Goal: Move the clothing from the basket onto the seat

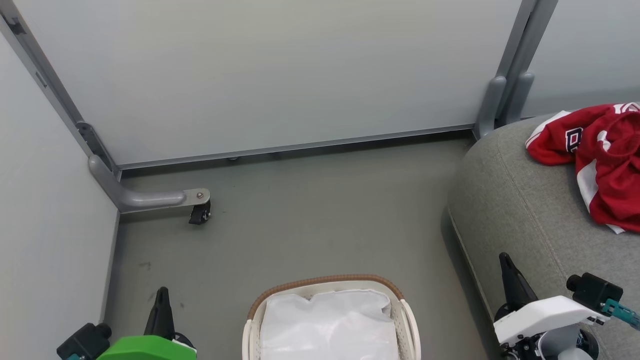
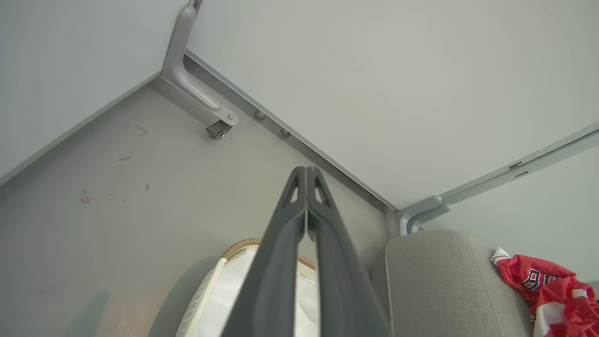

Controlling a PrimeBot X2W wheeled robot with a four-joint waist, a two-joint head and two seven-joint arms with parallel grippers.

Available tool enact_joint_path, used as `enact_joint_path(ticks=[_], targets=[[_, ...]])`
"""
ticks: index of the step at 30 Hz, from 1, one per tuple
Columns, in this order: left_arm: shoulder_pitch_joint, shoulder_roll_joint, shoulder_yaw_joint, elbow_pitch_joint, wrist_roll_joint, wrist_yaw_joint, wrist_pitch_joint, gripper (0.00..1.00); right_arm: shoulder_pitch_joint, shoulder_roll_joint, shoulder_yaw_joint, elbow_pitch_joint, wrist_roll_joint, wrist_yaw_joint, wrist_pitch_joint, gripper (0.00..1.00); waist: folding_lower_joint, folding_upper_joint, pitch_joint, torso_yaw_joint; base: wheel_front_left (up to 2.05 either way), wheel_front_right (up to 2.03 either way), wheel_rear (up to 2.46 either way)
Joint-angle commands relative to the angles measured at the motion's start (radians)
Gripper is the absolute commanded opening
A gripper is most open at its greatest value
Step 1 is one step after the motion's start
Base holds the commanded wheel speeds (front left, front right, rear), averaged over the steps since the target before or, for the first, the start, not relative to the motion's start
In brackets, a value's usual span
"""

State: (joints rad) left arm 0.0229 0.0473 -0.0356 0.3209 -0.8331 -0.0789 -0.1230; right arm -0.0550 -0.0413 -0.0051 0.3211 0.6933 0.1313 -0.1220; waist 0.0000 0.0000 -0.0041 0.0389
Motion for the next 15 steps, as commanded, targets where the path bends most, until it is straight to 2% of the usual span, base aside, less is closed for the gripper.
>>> enact_joint_path(ticks=[1,15], targets=[[-0.036,0.003,0.009,-0.018,-0.033,-0.005,0.008,0.00,-0.028,-0.006,-0.008,-0.019,0.036,0.000,0.008,0.00,0.0000,0.0000,0.000,-0.001,0.00,0.00,0.00],[-0.058,0.003,0.039,-0.031,-0.192,-0.016,0.057,0.00,-0.034,-0.007,-0.030,-0.032,0.224,0.000,0.056,0.00,0.0000,0.0000,0.001,-0.006,0.00,0.00,0.00]])
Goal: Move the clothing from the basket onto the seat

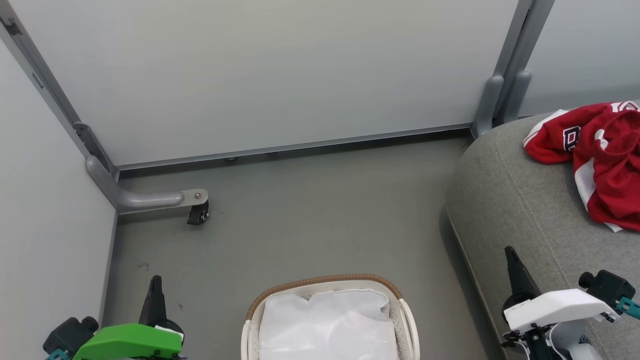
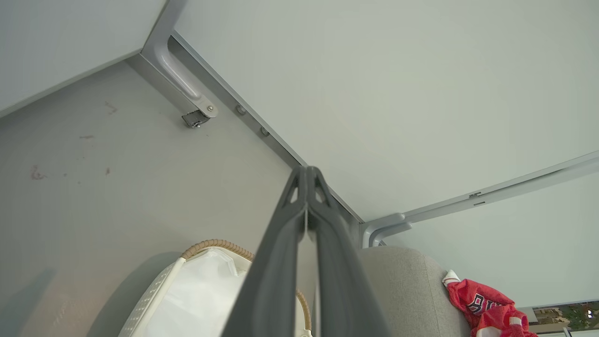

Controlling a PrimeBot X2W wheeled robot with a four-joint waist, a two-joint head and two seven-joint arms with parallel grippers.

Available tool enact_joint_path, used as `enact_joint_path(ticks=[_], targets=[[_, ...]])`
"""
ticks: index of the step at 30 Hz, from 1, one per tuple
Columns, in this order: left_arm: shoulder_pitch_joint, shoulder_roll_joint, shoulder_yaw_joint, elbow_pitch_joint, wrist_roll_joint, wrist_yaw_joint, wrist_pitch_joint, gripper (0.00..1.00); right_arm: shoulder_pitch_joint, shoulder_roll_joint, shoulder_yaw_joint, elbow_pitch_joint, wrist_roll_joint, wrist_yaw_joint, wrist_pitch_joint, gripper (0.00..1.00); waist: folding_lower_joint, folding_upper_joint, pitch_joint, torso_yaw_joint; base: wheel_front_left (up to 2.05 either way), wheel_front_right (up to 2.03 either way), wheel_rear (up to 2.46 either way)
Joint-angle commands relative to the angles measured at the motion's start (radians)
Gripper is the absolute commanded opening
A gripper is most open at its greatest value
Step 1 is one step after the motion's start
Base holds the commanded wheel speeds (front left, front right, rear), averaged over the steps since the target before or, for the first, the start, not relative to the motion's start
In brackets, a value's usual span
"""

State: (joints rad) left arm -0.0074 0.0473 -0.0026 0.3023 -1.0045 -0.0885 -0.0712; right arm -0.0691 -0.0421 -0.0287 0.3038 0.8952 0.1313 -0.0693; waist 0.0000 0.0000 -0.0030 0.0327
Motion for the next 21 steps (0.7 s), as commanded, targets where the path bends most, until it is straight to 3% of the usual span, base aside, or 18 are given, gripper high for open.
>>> enact_joint_path(ticks=[1,21], targets=[[-0.029,0.003,0.009,-0.013,-0.032,-0.007,0.009,0.00,-0.021,-0.006,-0.008,-0.016,0.036,0.000,0.007,0.00,0.0000,0.0000,0.000,-0.001,0.00,0.00,0.00],[-0.057,0.004,0.045,-0.030,-0.219,-0.019,0.067,0.00,-0.030,-0.008,-0.034,-0.032,0.256,-0.001,0.065,0.00,0.0000,0.0000,0.002,-0.009,0.00,0.00,0.00]])
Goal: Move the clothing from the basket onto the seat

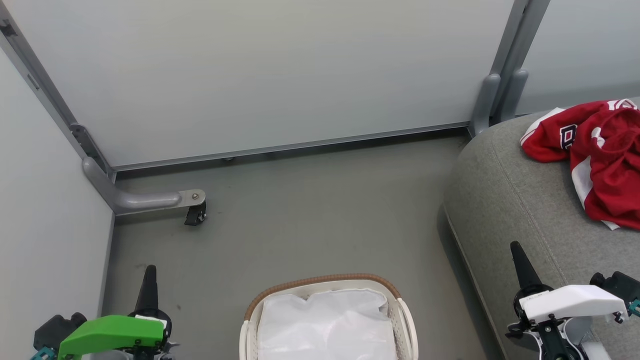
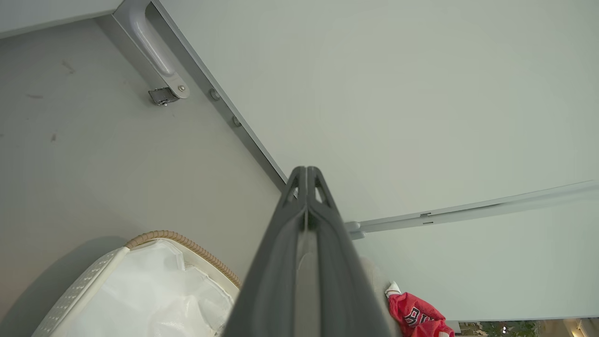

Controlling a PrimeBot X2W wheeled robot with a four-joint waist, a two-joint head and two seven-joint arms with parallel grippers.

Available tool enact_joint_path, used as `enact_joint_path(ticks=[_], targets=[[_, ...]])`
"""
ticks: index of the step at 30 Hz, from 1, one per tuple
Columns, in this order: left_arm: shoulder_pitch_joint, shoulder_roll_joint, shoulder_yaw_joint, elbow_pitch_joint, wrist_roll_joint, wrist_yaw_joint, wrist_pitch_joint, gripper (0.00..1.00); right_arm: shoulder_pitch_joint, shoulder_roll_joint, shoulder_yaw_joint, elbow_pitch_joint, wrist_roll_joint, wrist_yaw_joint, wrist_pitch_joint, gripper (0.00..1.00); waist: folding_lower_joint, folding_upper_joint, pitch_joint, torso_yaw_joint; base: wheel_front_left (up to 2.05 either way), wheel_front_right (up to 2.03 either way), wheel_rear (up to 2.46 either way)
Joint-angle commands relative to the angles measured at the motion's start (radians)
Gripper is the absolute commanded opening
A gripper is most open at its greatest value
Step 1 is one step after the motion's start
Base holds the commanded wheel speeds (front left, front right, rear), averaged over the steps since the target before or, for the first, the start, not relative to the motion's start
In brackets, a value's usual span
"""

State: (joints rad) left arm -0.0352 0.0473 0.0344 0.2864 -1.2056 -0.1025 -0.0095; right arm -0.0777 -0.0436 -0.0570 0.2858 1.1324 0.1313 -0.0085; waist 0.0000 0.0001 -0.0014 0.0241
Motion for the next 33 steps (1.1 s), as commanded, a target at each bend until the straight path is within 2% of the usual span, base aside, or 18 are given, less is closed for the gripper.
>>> enact_joint_path(ticks=[1,33], targets=[[-0.030,0.004,0.009,-0.014,-0.025,-0.006,0.008,0.00,-0.022,-0.006,-0.006,-0.014,0.028,0.000,0.007,0.00,0.0000,-0.0001,0.000,-0.001,0.00,0.00,0.00],[-0.064,0.005,0.054,-0.033,-0.263,-0.021,0.081,0.00,-0.031,-0.008,-0.040,-0.033,0.309,-0.001,0.081,0.00,0.0000,-0.0001,0.003,-0.014,0.00,0.00,0.00]])
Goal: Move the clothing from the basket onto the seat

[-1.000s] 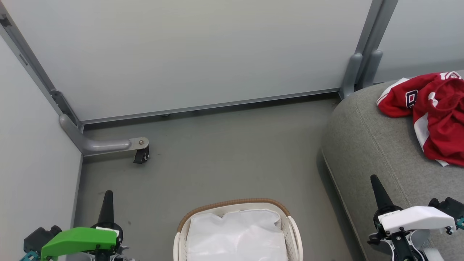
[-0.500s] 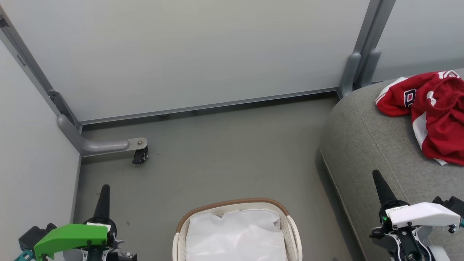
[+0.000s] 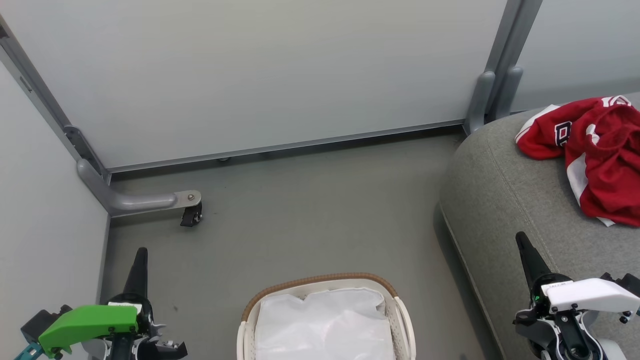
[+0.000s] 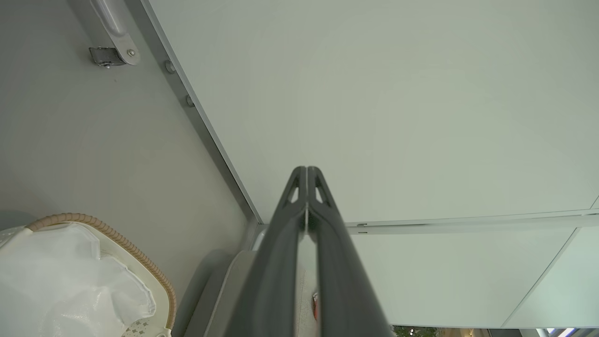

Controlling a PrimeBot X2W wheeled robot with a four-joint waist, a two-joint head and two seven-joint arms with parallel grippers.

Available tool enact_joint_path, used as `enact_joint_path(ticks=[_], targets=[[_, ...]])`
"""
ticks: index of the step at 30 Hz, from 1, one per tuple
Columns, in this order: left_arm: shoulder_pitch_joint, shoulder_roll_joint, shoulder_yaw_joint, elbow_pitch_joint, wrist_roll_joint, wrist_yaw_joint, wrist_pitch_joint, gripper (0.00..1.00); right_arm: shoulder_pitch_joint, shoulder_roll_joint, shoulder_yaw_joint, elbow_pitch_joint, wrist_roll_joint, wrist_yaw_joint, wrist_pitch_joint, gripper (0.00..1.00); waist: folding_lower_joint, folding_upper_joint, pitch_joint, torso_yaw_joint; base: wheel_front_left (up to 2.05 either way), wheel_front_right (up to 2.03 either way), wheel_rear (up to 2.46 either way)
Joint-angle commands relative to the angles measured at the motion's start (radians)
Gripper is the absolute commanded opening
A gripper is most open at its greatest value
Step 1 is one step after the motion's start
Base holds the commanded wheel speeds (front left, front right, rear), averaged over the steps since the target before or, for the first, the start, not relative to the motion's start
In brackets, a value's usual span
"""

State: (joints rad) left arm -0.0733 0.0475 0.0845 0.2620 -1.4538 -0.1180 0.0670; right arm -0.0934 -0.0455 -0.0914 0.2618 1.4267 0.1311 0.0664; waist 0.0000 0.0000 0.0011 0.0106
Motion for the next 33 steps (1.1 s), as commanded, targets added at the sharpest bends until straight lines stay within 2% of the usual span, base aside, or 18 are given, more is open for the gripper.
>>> enact_joint_path(ticks=[1,25,33], targets=[[-0.027,0.004,0.005,-0.009,-0.021,-0.006,0.006,0.00,-0.015,-0.006,-0.006,-0.010,0.022,0.000,0.007,0.00,0.0000,0.0000,0.000,-0.001,0.00,0.00,0.00],[-0.044,0.005,0.033,-0.019,-0.162,-0.016,0.050,0.00,-0.019,-0.008,-0.025,-0.020,0.189,-0.001,0.052,0.00,0.0000,0.0000,0.002,-0.010,0.00,0.00,0.00],[-0.041,0.005,0.032,-0.018,-0.161,-0.016,0.051,0.00,-0.019,-0.008,-0.025,-0.020,0.188,-0.001,0.051,0.00,0.0000,0.0000,0.002,-0.011,0.00,0.00,0.00]])
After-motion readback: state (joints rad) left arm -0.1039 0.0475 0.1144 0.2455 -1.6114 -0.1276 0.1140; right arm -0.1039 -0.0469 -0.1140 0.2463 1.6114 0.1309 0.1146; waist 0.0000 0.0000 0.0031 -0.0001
